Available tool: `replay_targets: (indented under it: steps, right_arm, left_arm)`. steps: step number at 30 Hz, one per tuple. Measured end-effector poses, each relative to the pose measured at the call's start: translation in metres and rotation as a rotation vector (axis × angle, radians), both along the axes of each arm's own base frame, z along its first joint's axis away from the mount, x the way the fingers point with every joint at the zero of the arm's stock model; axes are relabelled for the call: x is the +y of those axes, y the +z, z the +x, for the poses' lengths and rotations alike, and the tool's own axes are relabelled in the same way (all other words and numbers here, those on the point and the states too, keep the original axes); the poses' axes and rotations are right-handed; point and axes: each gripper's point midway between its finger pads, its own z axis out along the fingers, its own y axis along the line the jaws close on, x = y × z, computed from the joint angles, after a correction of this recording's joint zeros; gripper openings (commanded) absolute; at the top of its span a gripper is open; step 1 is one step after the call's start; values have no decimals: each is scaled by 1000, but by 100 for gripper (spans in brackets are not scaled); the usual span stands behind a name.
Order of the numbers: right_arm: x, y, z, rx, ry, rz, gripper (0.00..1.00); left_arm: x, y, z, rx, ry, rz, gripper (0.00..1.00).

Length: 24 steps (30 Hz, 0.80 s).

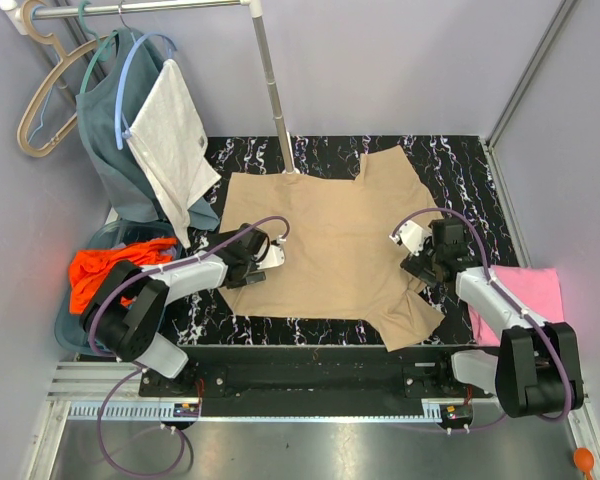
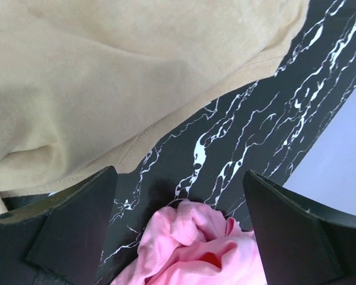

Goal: Fold and stack the t-shirts
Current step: Flatten the tshirt out

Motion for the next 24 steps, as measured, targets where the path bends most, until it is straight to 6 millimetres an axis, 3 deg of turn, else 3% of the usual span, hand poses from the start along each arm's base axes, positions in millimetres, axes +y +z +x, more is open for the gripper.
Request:
replay_targets:
  steps: [16,24]
  right_arm:
    - [2,-30,-10,54,11,13,95]
    - [-1,-30,-4,2,26,-8,95]
  left_arm:
    - [-1,0,4,-16,5,1,99]
    - [-1,-1,5,-30,5,4,99]
